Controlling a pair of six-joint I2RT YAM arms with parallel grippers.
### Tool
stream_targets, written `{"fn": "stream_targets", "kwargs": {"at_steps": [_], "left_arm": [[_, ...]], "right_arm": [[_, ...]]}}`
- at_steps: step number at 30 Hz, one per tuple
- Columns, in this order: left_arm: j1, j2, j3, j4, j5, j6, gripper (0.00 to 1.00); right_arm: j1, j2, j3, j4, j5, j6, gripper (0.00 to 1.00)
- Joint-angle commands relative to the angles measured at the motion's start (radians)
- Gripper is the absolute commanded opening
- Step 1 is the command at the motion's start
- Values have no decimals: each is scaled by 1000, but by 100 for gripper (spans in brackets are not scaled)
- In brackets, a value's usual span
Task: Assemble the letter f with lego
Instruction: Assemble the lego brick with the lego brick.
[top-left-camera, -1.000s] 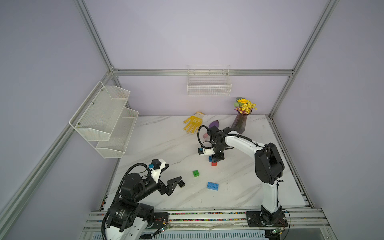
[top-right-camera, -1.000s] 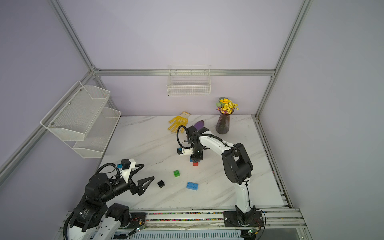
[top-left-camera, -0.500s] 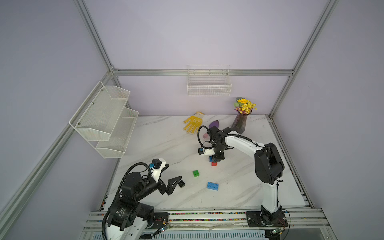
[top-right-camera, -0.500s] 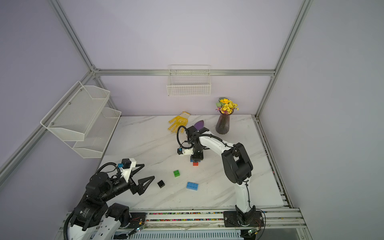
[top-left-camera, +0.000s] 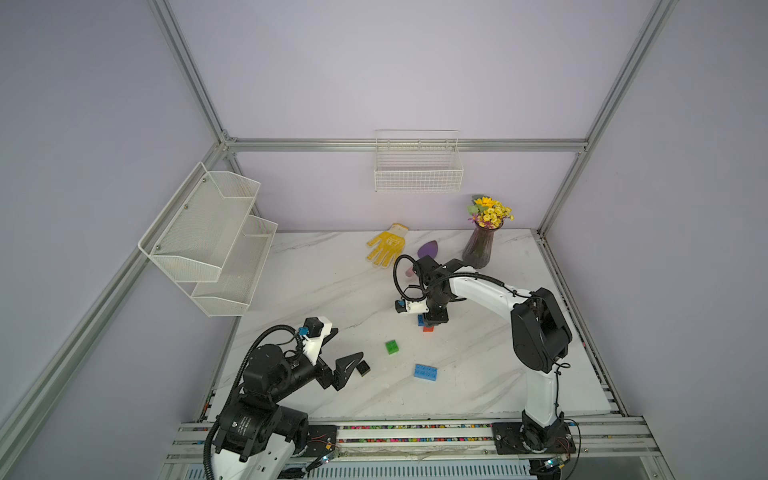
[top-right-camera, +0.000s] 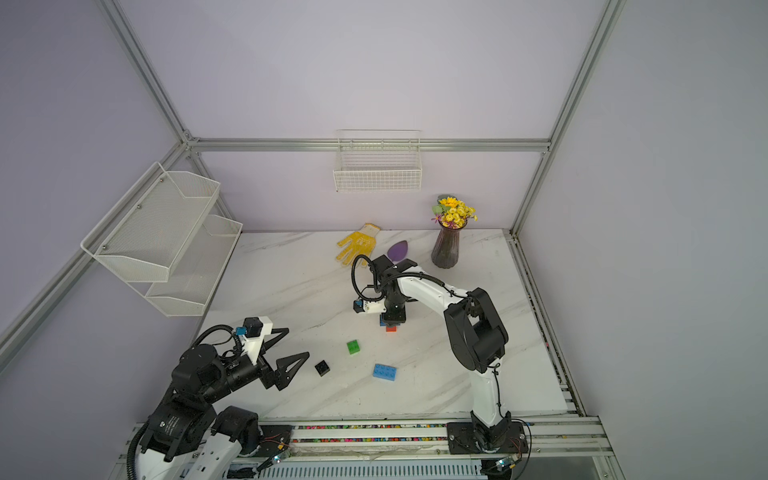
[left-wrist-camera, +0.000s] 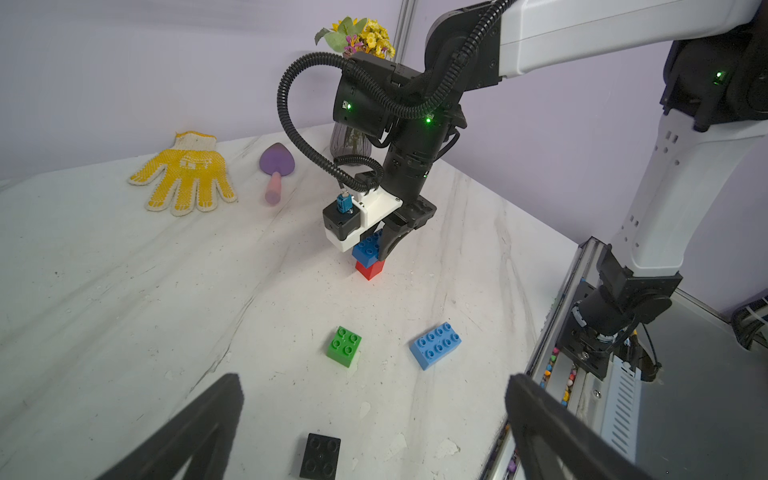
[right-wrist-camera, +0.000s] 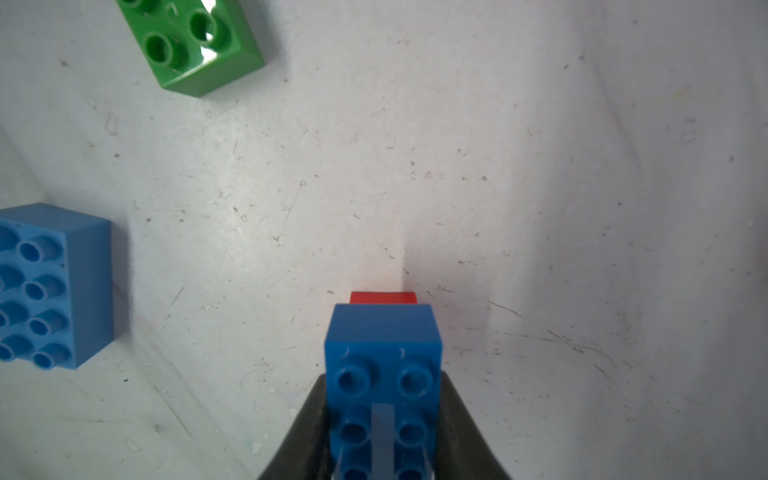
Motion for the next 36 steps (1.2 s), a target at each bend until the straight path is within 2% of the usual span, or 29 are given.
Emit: {"fn": "stream_targets", "kwargs": {"at_steps": [1,25,31,36], "left_arm": [[-5,1,0,9,-5,-4,100],[-10,1,1,10,-10,-5,100],[-10,1,2,8,-13,-6,100],[-10,-2,1,8,-13,-6,100]], "right_arm": [[12,36,-76,7,49,-4,0],[-19,21,-81,11,60,29,0],[-19,80,-45,-50,15,27,0],[-19,114,-67,-26,1,37,0]]}}
